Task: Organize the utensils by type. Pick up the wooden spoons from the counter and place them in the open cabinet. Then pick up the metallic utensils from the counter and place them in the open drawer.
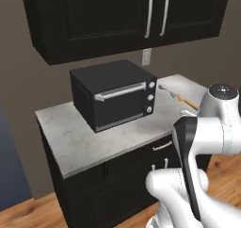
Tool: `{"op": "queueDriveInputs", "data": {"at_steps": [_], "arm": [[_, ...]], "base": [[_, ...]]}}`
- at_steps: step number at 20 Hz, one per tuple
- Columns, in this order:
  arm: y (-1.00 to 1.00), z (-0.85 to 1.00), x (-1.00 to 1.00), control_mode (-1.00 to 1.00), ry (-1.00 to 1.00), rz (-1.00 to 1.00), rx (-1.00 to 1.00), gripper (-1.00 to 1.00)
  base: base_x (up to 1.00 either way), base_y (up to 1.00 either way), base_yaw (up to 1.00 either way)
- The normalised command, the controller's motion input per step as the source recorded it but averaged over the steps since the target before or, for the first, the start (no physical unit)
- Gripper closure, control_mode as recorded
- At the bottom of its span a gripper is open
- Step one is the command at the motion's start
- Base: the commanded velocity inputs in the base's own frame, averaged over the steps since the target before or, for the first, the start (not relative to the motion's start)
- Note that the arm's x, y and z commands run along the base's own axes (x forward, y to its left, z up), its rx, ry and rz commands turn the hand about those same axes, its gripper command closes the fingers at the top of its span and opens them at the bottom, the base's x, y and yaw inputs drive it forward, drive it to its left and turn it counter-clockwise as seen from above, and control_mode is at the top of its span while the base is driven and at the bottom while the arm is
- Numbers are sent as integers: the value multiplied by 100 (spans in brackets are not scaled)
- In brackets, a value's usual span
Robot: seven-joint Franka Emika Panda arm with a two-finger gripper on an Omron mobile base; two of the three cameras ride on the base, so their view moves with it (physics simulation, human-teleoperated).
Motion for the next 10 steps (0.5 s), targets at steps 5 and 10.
{"op": "queueDriveInputs", "data": {"at_steps": [5, 10], "arm": [[0, 0, 0, 100, 0, 0, 0, -100], [0, 0, 0, 100, 0, 0, 0, -100]], "base": [[24, -82, 30], [26, -75, 39]]}}
